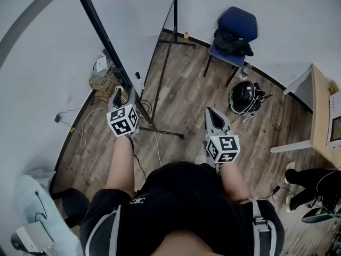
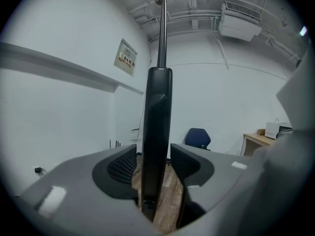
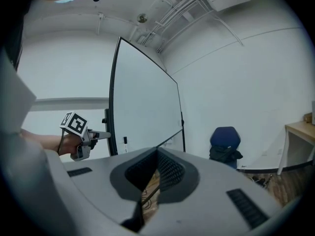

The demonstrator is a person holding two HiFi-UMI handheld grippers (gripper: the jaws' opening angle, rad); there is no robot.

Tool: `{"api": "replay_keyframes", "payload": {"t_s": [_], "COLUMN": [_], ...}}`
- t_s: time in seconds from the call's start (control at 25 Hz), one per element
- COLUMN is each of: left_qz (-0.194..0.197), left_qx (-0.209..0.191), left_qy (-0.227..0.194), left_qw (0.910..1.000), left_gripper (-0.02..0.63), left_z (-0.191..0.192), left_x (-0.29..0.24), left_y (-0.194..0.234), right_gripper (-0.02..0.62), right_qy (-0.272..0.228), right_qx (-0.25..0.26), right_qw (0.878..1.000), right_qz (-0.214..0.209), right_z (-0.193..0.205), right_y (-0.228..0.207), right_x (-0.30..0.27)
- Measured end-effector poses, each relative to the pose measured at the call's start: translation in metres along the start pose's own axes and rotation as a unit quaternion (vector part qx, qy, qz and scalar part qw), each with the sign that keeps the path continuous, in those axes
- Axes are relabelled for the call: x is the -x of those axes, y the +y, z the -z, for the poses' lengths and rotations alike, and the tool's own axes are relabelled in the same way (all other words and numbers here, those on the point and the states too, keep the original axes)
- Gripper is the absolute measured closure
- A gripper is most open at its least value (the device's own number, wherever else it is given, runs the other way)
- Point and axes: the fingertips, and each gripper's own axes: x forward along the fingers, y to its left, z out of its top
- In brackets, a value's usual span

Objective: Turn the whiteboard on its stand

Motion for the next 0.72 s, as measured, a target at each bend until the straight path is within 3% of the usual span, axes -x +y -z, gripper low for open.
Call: {"api": "replay_keyframes", "payload": {"t_s": [0.24, 0.44, 0.72], "left_qz": [0.005, 0.001, 0.005], "left_qx": [0.005, -0.028, -0.034], "left_qy": [0.002, -0.016, 0.0], "left_qw": [1.0, 0.9995, 0.9994], "left_gripper": [0.408, 0.416, 0.419], "left_z": [-0.004, -0.005, 0.0], "left_x": [-0.015, -0.018, -0.014], "left_y": [-0.002, -0.004, -0.005], "right_gripper": [0.598, 0.598, 0.598], "right_qy": [0.009, 0.016, 0.018], "right_qx": [-0.012, -0.023, -0.018], "right_qw": [1.0, 0.999, 0.999], "right_qz": [0.017, 0.023, 0.02], "right_z": [0.009, 0.015, 0.022], "right_y": [-0.007, -0.009, 0.005], "right_x": [0.011, 0.014, 0.016]}}
